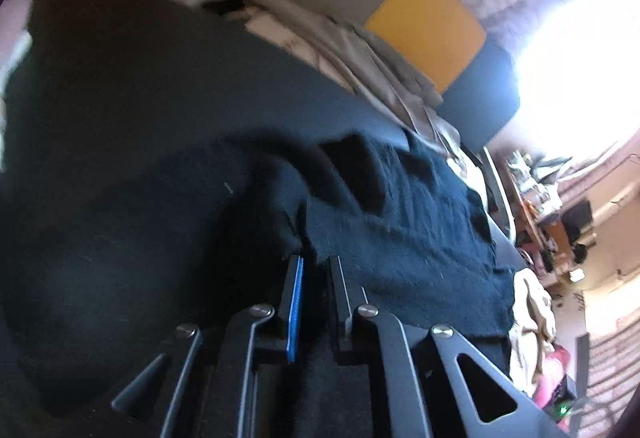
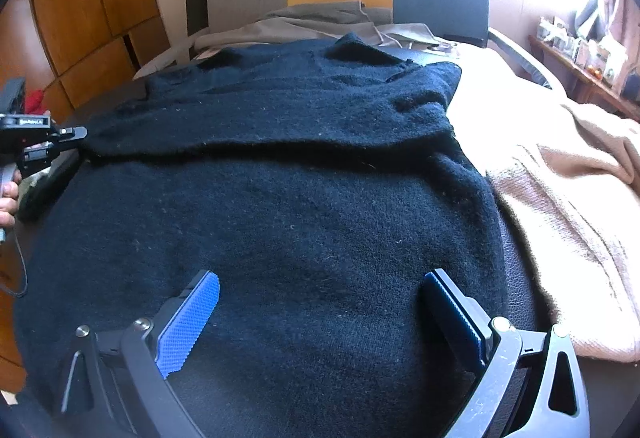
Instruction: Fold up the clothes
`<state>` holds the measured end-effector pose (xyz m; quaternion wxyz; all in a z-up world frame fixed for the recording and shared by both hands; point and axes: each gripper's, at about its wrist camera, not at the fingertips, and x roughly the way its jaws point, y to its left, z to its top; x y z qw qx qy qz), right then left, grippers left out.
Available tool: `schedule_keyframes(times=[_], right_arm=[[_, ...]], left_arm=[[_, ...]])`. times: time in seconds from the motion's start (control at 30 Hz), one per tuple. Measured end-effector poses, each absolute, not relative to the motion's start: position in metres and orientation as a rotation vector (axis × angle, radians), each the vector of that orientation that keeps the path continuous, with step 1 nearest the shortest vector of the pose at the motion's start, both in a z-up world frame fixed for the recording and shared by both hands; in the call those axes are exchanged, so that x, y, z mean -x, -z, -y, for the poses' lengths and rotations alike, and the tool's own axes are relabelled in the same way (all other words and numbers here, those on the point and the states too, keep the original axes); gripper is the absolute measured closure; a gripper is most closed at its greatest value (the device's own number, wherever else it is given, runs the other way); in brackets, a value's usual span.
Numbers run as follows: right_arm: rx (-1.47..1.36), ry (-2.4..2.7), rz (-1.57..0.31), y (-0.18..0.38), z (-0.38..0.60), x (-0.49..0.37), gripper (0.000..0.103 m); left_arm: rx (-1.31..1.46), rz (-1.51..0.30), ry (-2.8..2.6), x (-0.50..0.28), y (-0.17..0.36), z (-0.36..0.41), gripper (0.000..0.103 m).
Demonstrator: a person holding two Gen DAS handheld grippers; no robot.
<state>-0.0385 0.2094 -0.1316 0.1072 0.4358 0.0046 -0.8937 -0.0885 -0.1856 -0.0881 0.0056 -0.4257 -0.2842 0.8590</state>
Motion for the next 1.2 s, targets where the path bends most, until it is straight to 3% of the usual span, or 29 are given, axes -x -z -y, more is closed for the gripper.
schedule_keyframes(times=[0.07, 0.1, 0.27, 0.47, 0.63, 1.07, 1.13, 1.17, 1.2], right_arm=[[-1.269, 2.633, 0.057, 0.123, -0.219, 0.039, 0.046], [-1.254, 2.622, 0.143, 0.118, -0.229, 0.041, 0.053], [-1.159, 2.582, 0.568, 0.102, -0.279, 0.065, 0.052], [-1.175, 2.514, 0.994, 0.118, -0.318, 0.106, 0.050], [-1.185, 2.489, 1.050, 0.129, -0.318, 0.123, 0.047], [-1.152, 2.384, 1.171, 0.138, -0.322, 0.116, 0.041], [-1.149, 2.390, 1.170, 0.138, -0.321, 0.121, 0.041], [-1.149, 2.399, 1.163, 0.138, -0.320, 0.123, 0.041], [-1.145, 2.416, 1.155, 0.138, -0.319, 0.125, 0.042]], left_arm=[[1.267, 0.794, -2.778, 0.089, 0.060, 0.188, 0.089], [1.234, 0.732, -2.793, 0.094, 0.047, 0.184, 0.087], [1.081, 0.395, -2.573, 0.142, 0.002, 0.103, 0.080], [1.046, -0.007, -2.169, 0.217, 0.003, -0.075, 0.075], [1.107, -0.127, -1.929, 0.265, 0.024, -0.165, 0.063], [1.376, -0.130, -1.609, 0.335, 0.102, -0.259, 0.059], [1.426, -0.114, -1.563, 0.336, 0.111, -0.265, 0.061], [1.454, -0.105, -1.536, 0.336, 0.116, -0.268, 0.067], [1.451, -0.091, -1.537, 0.335, 0.117, -0.266, 0.086]])
